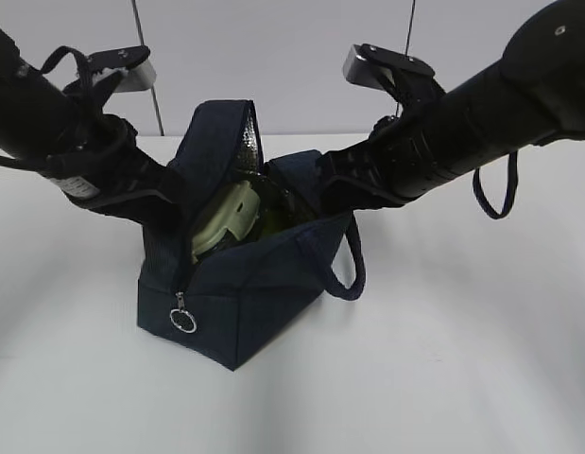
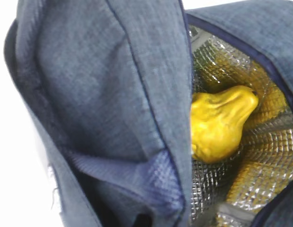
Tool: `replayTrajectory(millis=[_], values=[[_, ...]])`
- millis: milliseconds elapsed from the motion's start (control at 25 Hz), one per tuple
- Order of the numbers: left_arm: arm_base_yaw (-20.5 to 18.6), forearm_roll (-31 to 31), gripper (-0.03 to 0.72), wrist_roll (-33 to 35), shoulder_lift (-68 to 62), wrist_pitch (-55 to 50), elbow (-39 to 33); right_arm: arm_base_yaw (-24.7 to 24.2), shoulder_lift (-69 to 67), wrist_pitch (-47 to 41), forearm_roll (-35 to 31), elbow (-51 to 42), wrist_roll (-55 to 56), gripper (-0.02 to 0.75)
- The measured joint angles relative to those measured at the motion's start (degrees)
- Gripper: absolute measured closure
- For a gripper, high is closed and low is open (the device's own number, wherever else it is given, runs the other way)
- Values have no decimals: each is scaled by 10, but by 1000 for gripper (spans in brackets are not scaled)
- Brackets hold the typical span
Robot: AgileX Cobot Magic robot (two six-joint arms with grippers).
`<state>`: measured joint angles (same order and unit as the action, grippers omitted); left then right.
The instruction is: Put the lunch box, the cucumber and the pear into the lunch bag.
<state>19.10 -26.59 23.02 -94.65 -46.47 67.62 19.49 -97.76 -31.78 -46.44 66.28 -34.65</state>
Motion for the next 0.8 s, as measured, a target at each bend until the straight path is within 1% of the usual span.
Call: replayTrajectory(millis=[160, 360, 440, 480, 520, 560, 640, 680, 720, 800], values=[[5, -1, 686, 0, 0, -5, 11, -7, 16, 7, -4, -12, -3, 734], [11, -2, 685, 0, 0, -7, 11, -7, 16, 9, -36, -12, -38, 734], [11, -2, 667, 0, 0, -7, 11, -7, 16, 9, -41, -12, -52, 713], [11, -2, 641, 0, 0, -7, 11, -7, 16, 7, -45, -12, -61, 684], [11, -2, 603, 0, 0, -7, 11, -7, 16, 5, -48, -12, -66, 627], [11, -2, 565, 0, 0, -7, 11, -7, 16, 2, -49, -12, -71, 555], [11, -3, 461, 0, 1, -7, 11, -7, 18, -2, -49, -12, -76, 421], [12, -3, 422, 0, 2, -5, 11, -7, 19, -3, -50, -12, -77, 368], [12, -3, 385, 0, 6, -3, 11, -7, 22, -3, -50, -12, -78, 341], [12, -4, 346, 0, 19, 3, 11, -7, 28, -3, -50, -12, -84, 317]])
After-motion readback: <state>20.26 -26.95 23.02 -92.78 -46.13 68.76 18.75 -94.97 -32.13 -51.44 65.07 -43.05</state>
